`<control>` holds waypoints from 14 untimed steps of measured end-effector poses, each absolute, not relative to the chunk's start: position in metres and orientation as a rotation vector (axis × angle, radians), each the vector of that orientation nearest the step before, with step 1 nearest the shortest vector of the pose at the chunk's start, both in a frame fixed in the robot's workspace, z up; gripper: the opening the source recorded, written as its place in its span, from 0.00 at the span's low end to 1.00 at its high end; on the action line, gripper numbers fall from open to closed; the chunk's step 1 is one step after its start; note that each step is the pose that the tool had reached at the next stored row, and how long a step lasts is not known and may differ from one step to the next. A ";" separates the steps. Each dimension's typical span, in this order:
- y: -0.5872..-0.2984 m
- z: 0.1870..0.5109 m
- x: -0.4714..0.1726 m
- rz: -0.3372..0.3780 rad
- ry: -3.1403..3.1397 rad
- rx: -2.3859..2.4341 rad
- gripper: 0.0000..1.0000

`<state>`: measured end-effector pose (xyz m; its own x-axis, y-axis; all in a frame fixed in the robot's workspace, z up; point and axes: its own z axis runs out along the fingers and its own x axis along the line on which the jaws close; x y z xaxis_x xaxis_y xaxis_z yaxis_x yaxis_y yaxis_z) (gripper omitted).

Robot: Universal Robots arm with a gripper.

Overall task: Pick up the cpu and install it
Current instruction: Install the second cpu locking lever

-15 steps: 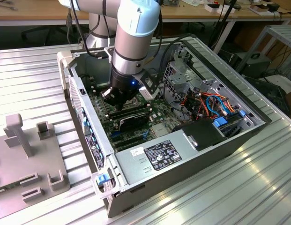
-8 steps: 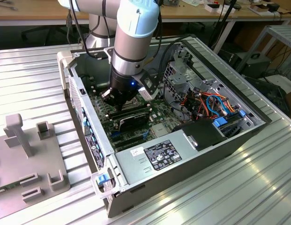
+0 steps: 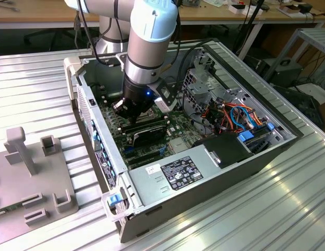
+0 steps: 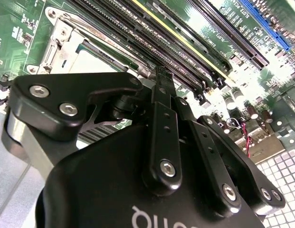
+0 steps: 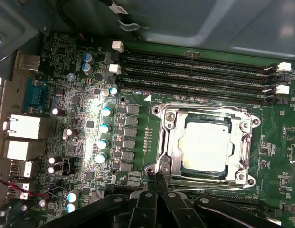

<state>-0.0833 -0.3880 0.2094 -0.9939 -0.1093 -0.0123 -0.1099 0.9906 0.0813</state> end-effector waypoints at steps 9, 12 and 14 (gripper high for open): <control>-0.388 0.209 -0.084 0.128 3.127 -0.172 0.11; -0.388 0.209 -0.084 0.128 3.127 -0.172 0.11; -0.388 0.209 -0.084 0.128 3.127 -0.172 0.11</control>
